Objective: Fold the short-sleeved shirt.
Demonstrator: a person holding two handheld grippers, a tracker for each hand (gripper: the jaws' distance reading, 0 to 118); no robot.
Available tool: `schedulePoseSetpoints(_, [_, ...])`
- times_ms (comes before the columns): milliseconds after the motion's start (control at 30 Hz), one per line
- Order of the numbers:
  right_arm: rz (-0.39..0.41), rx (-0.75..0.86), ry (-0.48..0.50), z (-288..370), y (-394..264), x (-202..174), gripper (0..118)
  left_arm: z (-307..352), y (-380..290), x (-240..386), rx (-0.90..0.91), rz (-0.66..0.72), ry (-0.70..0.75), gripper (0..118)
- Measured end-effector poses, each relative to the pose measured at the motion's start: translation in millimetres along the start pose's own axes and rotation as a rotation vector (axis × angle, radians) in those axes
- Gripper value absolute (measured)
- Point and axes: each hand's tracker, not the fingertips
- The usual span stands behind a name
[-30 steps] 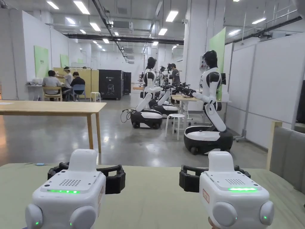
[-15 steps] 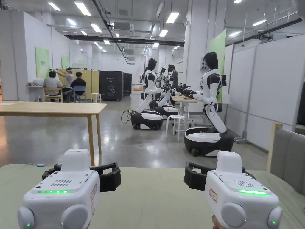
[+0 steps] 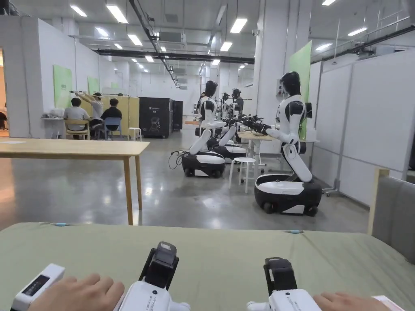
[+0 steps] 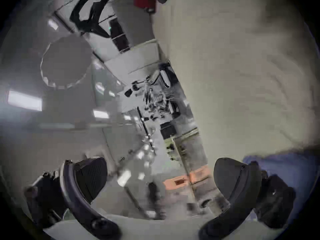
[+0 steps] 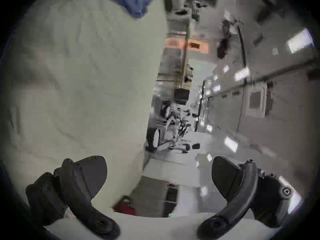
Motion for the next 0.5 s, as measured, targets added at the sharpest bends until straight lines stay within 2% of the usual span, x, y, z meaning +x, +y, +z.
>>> schedulePoseSetpoints(33, [-0.132,0.016,0.015,2,-1,11,118,-2,-6,-9,-0.028,0.174,-0.028,118])
schedulePoseSetpoints(67, [-0.290,0.029,0.029,5,-3,25,118,-4,-11,-24,-0.041,0.395,-0.070,118])
schedulePoseSetpoints(100, [-0.477,0.025,0.039,6,-6,43,118,-7,-20,-44,-0.047,0.681,-0.108,118])
schedulePoseSetpoints(133, [-0.622,0.024,0.048,8,-10,59,118,-8,-27,-56,-0.052,0.859,-0.114,118])
schedulePoseSetpoints(200, [-1.061,0.096,0.105,14,-23,88,118,-10,-54,-82,-0.032,1.338,-0.116,118])
schedulePoseSetpoints(267, [-1.490,0.185,0.147,19,-38,103,118,-9,-69,-90,-0.010,1.668,-0.133,118])
schedulePoseSetpoints(300, [-1.628,0.195,0.182,18,-42,104,118,-10,-74,-90,0.000,1.782,-0.143,118])
schedulePoseSetpoints(333, [-1.700,0.211,0.211,17,-44,103,118,-10,-77,-90,0.021,1.864,-0.141,118])
schedulePoseSetpoints(367, [-1.725,0.229,0.207,17,-42,101,118,-9,-75,-86,0.046,1.888,-0.131,118])
schedulePoseSetpoints(433, [-1.659,0.230,0.114,21,-32,95,118,-6,-64,-81,0.029,1.886,-0.063,118])
schedulePoseSetpoints(500, [-1.602,0.197,0.004,27,-25,93,118,-2,-59,-77,0.027,1.827,-0.007,118])
